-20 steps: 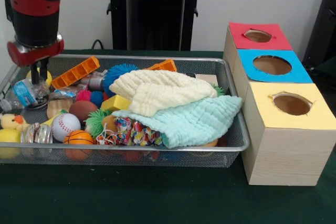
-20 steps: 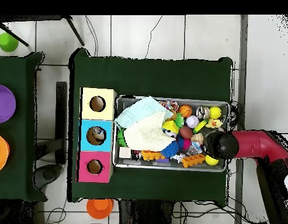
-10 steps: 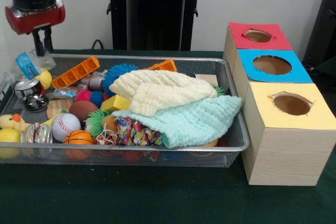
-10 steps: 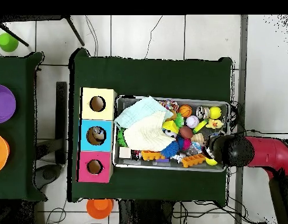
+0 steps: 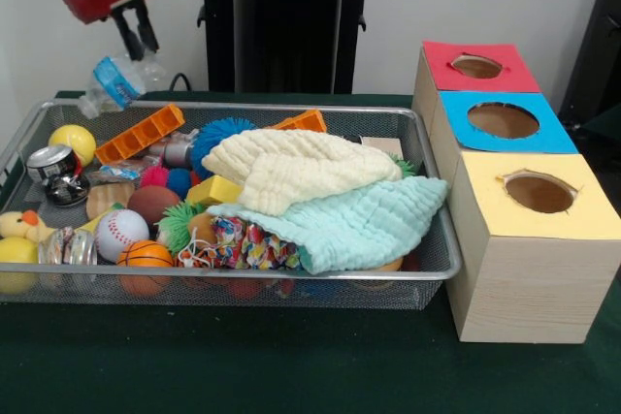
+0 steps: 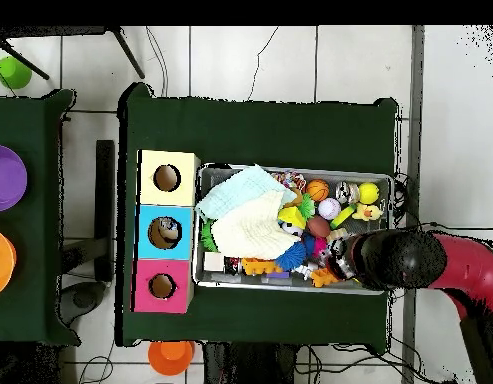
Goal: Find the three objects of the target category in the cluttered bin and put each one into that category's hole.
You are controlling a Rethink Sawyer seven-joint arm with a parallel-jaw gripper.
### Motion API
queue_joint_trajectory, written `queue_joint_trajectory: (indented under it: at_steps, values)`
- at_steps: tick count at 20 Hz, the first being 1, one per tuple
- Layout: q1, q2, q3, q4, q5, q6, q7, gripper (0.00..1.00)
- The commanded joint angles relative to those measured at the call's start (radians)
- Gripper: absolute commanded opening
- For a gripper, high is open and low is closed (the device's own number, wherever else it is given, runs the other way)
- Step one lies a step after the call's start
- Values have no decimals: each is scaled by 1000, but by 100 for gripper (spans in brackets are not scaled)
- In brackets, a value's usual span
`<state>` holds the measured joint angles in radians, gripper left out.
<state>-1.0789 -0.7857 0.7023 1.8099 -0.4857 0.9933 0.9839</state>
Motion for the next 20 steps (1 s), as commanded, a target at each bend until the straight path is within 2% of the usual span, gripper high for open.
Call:
queue_joint_trajectory:
  at_steps: [1,8,14,20]
  values:
    - [-21,-33,159,142,125,86,-149,0]
    - [12,-26,205,191,202,-21,-15,0]
    - [61,-16,215,214,235,-127,85,0]
    - [96,-47,226,256,287,-220,149,0]
